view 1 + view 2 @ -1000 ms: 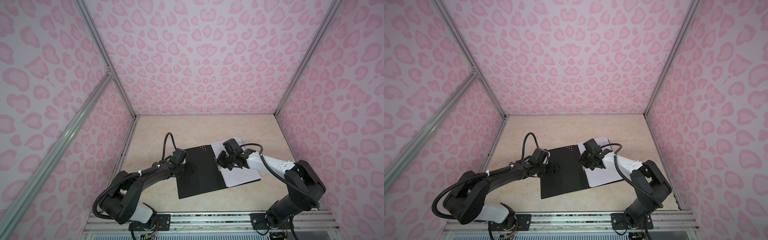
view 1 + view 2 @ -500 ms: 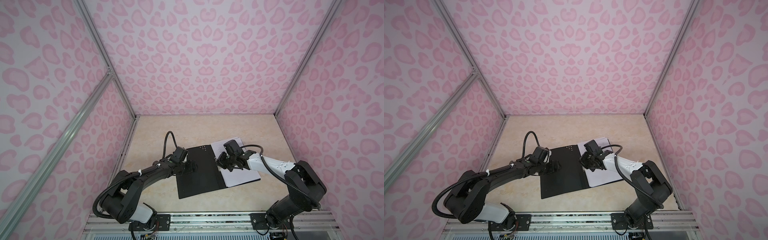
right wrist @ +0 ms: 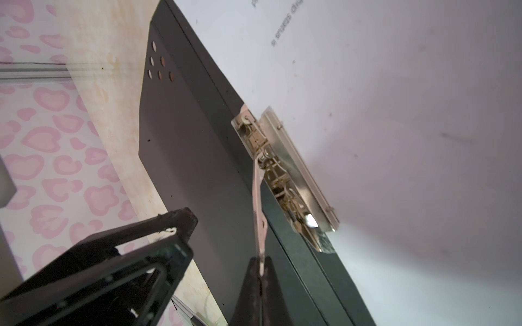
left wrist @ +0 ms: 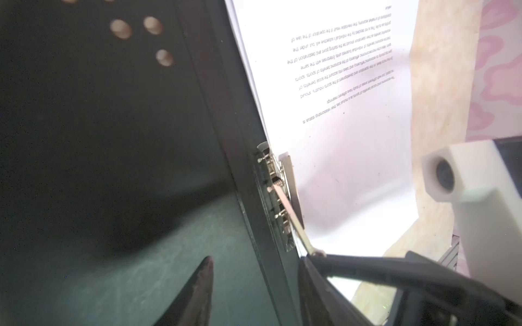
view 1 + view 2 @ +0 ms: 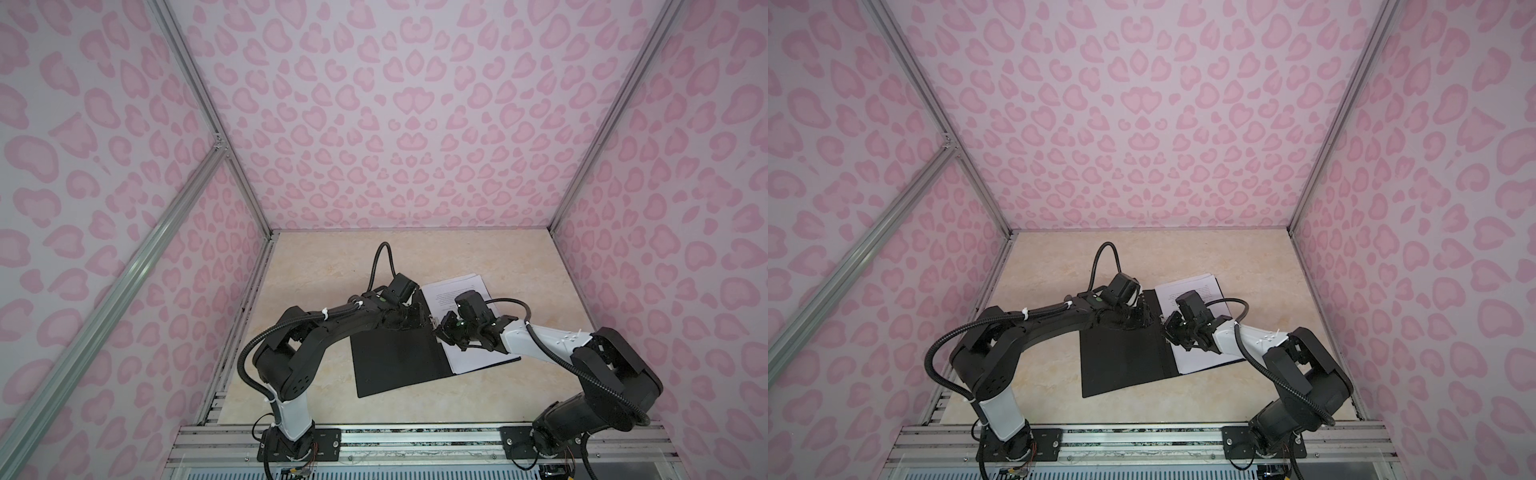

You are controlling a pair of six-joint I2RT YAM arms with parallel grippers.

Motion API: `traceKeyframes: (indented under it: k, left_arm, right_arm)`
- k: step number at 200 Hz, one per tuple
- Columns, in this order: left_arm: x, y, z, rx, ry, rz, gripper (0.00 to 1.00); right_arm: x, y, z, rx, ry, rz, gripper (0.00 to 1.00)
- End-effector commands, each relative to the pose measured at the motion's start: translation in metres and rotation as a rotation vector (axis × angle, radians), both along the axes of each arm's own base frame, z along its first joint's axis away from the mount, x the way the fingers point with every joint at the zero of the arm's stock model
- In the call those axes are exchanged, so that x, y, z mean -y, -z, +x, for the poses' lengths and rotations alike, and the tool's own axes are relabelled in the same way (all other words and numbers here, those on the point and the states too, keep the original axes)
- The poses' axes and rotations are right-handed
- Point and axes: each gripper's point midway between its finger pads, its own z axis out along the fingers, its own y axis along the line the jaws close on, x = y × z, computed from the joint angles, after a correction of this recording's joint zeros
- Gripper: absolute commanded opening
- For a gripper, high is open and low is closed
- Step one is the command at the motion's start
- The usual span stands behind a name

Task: Put the files into the folder

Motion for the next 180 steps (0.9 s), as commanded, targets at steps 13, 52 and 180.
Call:
traceKeyframes:
  k: [13,52,180]
  left_arm:
    - [0.01,0.019,0.006,-0.063,-0.05,0.059,0.35]
    - [0.016,0.028,0.018,-0.074,-0.088,0.09,0.26]
    - [0.036,0.04,0.027,-0.1,-0.124,0.062,0.21]
  right_arm:
    - [0.014,0.014,-0.007,-0.027,0.018,-0.021,0.0]
    - [0.026,0.02,-0.01,-0.027,0.03,-0.021,0.0]
    - [0.024,0.03,-0.013,-0.036,0.004,0.002,0.0]
